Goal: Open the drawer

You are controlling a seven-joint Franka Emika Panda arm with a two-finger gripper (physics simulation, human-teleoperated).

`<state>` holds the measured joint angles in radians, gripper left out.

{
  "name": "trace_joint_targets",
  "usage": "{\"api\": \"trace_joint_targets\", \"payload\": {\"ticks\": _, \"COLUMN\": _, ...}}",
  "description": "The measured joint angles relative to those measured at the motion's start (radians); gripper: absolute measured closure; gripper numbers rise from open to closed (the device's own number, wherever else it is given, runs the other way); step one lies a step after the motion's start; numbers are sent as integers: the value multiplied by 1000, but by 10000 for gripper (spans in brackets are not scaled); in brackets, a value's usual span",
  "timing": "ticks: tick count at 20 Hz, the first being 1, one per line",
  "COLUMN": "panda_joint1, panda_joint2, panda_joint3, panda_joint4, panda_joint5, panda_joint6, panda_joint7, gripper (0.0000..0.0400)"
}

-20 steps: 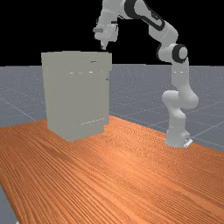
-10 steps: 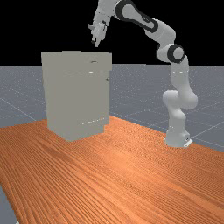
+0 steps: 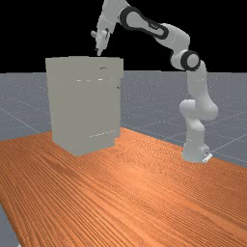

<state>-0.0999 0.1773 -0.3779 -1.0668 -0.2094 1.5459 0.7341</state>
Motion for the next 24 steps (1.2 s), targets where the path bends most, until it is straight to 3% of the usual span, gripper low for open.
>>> {"api": "trace_joint_targets", "payload": {"ticks": 6, "panda_joint1": -30, "panda_joint2": 44, "panda_joint3": -21, "panda_joint4": -1, "panda_joint5": -7, "panda_joint6": 69, "panda_joint7": 9, "gripper": 0}}
{"api": "trace_joint_targets", "payload": {"ticks": 16, "panda_joint1": -47, "panda_joint2": 124, "panda_joint3": -27, "panda_joint4": -18, "panda_joint5": -4, "panda_joint6": 79, "panda_joint7": 9, "gripper": 0}}
{"api": "trace_joint_targets", "payload": {"ticks": 24, "panda_joint1": 67, "panda_joint2": -45, "panda_joint3": 31, "panda_joint4": -205, "panda_joint5": 20, "panda_joint6": 55, "panda_joint7": 59, "gripper": 0}}
